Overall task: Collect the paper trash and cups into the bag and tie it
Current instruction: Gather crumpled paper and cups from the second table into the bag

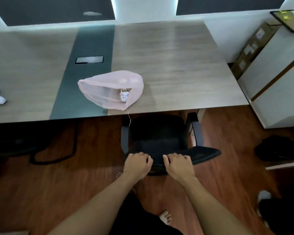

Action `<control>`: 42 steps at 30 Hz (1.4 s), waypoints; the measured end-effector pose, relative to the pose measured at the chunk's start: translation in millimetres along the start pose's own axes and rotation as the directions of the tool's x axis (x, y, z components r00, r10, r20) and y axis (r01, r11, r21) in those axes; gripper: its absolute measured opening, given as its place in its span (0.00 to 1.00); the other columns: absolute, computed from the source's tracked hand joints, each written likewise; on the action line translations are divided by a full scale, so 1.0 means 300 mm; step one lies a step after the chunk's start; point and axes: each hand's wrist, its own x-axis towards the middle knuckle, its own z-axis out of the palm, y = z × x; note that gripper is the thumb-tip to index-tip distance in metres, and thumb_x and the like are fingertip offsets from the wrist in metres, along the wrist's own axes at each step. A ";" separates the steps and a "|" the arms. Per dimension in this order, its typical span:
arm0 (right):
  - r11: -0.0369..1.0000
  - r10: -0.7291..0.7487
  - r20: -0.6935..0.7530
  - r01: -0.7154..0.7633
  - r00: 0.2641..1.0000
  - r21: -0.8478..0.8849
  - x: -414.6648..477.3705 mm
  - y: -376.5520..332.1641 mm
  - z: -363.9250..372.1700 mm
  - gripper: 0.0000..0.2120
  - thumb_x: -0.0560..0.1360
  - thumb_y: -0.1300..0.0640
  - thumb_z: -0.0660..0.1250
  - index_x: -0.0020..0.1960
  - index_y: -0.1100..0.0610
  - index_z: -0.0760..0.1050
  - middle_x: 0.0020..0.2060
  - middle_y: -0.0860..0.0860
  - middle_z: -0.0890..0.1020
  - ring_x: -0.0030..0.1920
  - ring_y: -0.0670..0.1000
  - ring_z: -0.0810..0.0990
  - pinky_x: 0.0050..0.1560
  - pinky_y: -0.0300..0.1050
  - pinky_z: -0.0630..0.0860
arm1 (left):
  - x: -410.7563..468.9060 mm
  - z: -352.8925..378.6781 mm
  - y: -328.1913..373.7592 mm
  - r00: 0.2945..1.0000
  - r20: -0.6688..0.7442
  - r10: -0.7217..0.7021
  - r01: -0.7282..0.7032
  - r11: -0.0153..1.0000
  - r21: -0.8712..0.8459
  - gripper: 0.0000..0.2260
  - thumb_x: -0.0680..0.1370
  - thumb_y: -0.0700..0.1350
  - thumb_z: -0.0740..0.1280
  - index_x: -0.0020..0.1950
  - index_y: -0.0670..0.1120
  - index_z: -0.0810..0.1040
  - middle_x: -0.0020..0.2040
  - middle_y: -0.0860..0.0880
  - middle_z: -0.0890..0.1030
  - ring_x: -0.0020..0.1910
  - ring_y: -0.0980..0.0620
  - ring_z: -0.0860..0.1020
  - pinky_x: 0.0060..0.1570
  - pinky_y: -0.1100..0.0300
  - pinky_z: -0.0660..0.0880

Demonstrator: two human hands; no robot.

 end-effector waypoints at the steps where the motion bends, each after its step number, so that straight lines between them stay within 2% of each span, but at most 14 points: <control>1: 1.000 -0.006 -0.001 0.006 1.000 -0.021 0.014 0.001 0.004 0.34 0.88 0.37 0.40 0.58 0.48 0.84 0.54 0.49 0.88 0.55 0.55 0.85 0.60 0.56 0.73 | 0.007 0.000 -0.003 1.000 0.010 0.003 -0.003 1.000 0.011 0.24 0.85 0.58 0.50 0.44 0.51 0.82 0.44 0.51 0.84 0.42 0.49 0.82 0.48 0.51 0.76; 4: 1.000 -0.018 0.038 0.019 0.999 -0.012 0.063 0.008 0.008 0.28 0.86 0.40 0.47 0.57 0.50 0.84 0.52 0.50 0.87 0.51 0.56 0.86 0.55 0.55 0.76 | 0.048 -0.009 -0.020 1.000 0.008 0.005 -0.005 1.000 -0.022 0.25 0.85 0.60 0.52 0.37 0.51 0.78 0.37 0.53 0.79 0.34 0.52 0.76 0.36 0.55 0.69; 6: 0.999 -0.032 0.019 0.032 0.999 -0.001 0.082 0.017 0.016 0.26 0.84 0.40 0.50 0.55 0.50 0.84 0.49 0.49 0.86 0.48 0.56 0.85 0.49 0.53 0.77 | 0.060 -0.019 -0.033 1.000 -0.022 -0.006 0.005 1.000 -0.029 0.24 0.84 0.60 0.53 0.38 0.51 0.79 0.36 0.54 0.77 0.35 0.54 0.77 0.33 0.56 0.68; 9: 0.999 -0.025 -0.042 0.026 0.999 0.026 0.097 0.025 0.051 0.22 0.81 0.41 0.55 0.47 0.51 0.84 0.41 0.47 0.83 0.41 0.54 0.83 0.36 0.49 0.75 | 0.070 0.000 -0.040 0.997 -0.044 -0.058 0.057 0.998 -0.025 0.20 0.81 0.59 0.57 0.37 0.51 0.79 0.35 0.54 0.76 0.37 0.54 0.77 0.31 0.56 0.70; 11: 0.999 -0.011 -0.055 0.013 0.998 0.035 0.113 0.021 0.059 0.19 0.79 0.41 0.58 0.46 0.51 0.84 0.40 0.46 0.83 0.40 0.54 0.82 0.34 0.48 0.75 | 0.087 -0.006 -0.038 0.996 -0.031 -0.080 0.079 0.997 -0.025 0.19 0.80 0.58 0.58 0.36 0.51 0.78 0.35 0.54 0.76 0.37 0.54 0.76 0.31 0.56 0.70; 17: 1.000 -0.002 -0.096 0.003 0.995 0.009 0.283 0.013 0.020 0.20 0.79 0.41 0.60 0.50 0.50 0.87 0.42 0.46 0.85 0.42 0.53 0.84 0.35 0.48 0.75 | 0.253 -0.048 -0.075 0.995 -0.047 -0.092 0.090 0.995 -0.039 0.17 0.79 0.59 0.59 0.36 0.51 0.76 0.36 0.55 0.75 0.37 0.56 0.75 0.30 0.57 0.67; 24: 1.000 0.005 -0.128 -0.007 0.992 -0.017 0.557 0.021 -0.079 0.19 0.79 0.39 0.60 0.52 0.47 0.86 0.45 0.46 0.85 0.47 0.53 0.85 0.38 0.49 0.77 | 0.524 -0.118 -0.114 0.990 -0.067 -0.121 0.114 0.988 -0.103 0.15 0.77 0.60 0.59 0.38 0.52 0.75 0.39 0.54 0.75 0.39 0.54 0.76 0.35 0.56 0.71; 31: 0.998 0.052 -0.122 -0.047 0.991 0.041 0.772 0.018 -0.137 0.19 0.79 0.38 0.59 0.52 0.46 0.85 0.46 0.45 0.85 0.49 0.53 0.85 0.40 0.49 0.75 | 0.729 -0.170 -0.153 0.987 -0.097 -0.129 0.115 0.984 -0.134 0.13 0.76 0.59 0.61 0.39 0.52 0.73 0.40 0.54 0.76 0.39 0.52 0.77 0.35 0.56 0.70; 37: 0.997 0.061 -0.153 -0.054 0.986 0.049 0.809 0.003 -0.131 0.20 0.79 0.37 0.59 0.49 0.47 0.85 0.43 0.44 0.83 0.46 0.52 0.84 0.37 0.46 0.69 | 0.776 -0.185 -0.181 0.988 -0.120 -0.095 0.080 0.990 -0.119 0.13 0.75 0.59 0.62 0.37 0.52 0.71 0.38 0.54 0.74 0.38 0.53 0.75 0.33 0.57 0.64; 42: 0.996 0.082 -0.118 -0.078 0.990 0.035 0.811 -0.002 -0.148 0.19 0.79 0.35 0.60 0.49 0.45 0.84 0.44 0.44 0.83 0.48 0.52 0.84 0.39 0.48 0.70 | 0.776 -0.205 -0.176 0.994 -0.057 -0.089 0.082 0.989 -0.120 0.13 0.75 0.61 0.61 0.40 0.52 0.73 0.41 0.54 0.75 0.41 0.53 0.76 0.35 0.56 0.70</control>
